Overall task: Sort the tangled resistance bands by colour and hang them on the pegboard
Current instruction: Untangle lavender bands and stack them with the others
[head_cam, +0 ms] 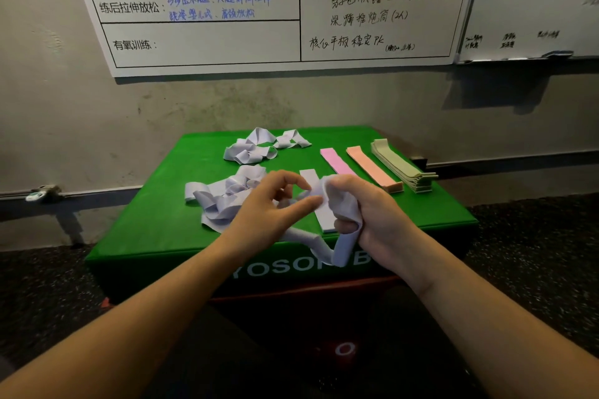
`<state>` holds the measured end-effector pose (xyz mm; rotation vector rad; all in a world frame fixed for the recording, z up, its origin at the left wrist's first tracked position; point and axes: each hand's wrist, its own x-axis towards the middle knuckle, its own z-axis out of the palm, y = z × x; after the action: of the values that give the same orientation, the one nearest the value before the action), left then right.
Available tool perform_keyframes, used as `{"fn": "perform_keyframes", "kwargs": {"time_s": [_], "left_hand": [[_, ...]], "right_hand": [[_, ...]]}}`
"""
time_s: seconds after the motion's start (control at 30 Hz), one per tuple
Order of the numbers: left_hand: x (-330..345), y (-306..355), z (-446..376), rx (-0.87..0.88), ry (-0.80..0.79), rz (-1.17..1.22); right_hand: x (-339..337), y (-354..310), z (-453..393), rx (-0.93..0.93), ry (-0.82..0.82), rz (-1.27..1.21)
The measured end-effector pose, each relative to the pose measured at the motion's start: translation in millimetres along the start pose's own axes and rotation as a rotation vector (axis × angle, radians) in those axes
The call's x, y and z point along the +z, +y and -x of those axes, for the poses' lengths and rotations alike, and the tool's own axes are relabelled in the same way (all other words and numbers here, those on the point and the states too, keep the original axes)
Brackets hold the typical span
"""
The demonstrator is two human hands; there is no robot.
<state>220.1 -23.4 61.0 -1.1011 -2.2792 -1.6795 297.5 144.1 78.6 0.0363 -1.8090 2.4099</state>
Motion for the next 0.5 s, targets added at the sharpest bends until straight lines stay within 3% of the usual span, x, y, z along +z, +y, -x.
{"fn": "perform_keyframes", "kwargs": {"time_s": [0.1,0.3,0.4,0.5], "left_hand": [[1.0,-0.5,3.2,0.067,0.013,-0.020],[4.6,-7.3,7.4,0.059,-0.067,-0.173],[4.5,-13.3,8.9,0.012,0.024,-0.122],[6.2,-14.7,8.4,-0.014,0.157,-0.028]], "right_hand": [[2.0,-1.9,2.8,0.017,-0.003,-0.182],[1.1,2.2,2.8,-0.011,0.050,-0.221],[-6.4,2.4,2.3,-0.005,0.004,-0.285],[-12.8,4.4,5.5,0.046,-0.070,-0.177]]}}
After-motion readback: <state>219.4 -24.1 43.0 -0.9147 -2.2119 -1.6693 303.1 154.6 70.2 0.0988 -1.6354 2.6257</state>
